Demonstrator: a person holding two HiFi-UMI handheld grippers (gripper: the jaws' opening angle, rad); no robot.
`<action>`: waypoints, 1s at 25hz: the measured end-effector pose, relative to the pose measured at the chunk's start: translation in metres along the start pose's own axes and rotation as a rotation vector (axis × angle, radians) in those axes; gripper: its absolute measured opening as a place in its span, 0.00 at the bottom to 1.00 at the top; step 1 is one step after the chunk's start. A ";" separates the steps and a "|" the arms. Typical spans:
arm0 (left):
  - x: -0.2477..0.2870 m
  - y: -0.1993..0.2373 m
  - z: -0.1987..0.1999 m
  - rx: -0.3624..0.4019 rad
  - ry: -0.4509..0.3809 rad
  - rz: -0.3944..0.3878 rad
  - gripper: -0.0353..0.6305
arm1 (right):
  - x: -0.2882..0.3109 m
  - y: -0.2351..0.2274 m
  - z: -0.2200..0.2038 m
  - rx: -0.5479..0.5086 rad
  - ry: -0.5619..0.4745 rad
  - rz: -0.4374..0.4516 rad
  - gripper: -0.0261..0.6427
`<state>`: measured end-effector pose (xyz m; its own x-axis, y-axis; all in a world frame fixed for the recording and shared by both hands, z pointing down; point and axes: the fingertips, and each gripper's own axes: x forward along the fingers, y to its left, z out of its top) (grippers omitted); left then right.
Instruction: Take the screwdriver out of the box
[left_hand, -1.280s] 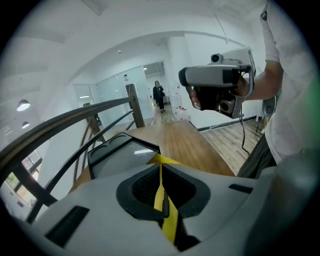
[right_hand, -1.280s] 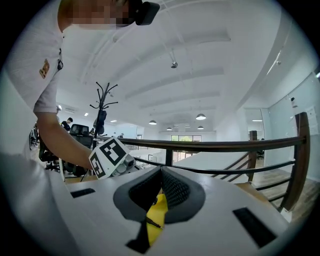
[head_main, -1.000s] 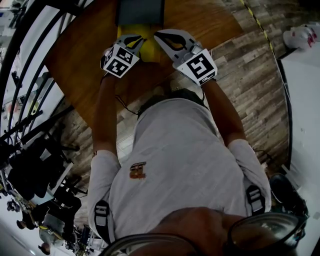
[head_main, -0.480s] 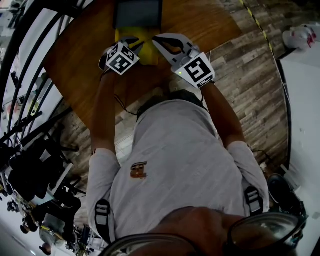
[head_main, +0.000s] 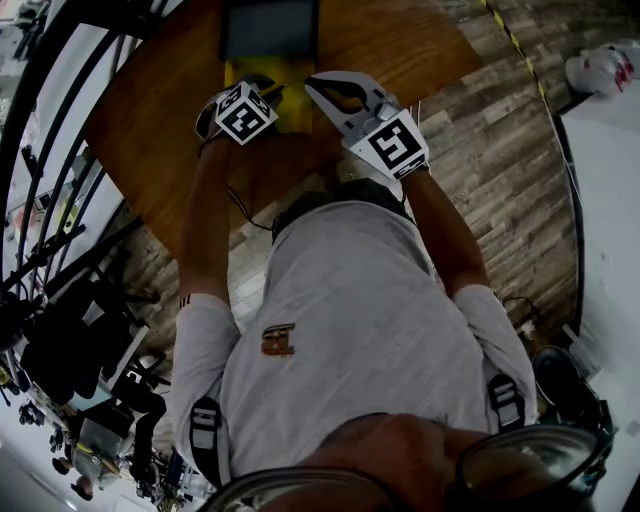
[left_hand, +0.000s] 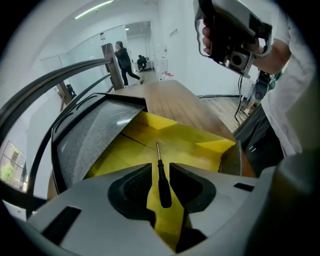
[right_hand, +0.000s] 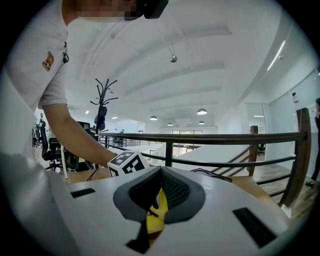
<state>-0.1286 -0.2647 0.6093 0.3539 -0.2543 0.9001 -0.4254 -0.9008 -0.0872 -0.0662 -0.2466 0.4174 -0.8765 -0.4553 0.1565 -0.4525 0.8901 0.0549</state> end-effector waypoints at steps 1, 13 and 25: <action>0.002 0.000 -0.001 0.001 0.009 -0.006 0.23 | -0.001 -0.001 0.000 0.014 -0.001 -0.005 0.09; 0.014 -0.002 -0.008 -0.020 0.072 -0.066 0.23 | -0.005 -0.009 -0.007 0.057 -0.002 -0.011 0.09; 0.015 -0.006 -0.005 -0.071 0.060 -0.116 0.16 | -0.009 -0.005 -0.015 0.072 0.003 0.000 0.09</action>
<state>-0.1249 -0.2613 0.6254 0.3545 -0.1263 0.9265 -0.4428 -0.8954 0.0474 -0.0536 -0.2462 0.4304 -0.8761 -0.4550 0.1597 -0.4631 0.8862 -0.0159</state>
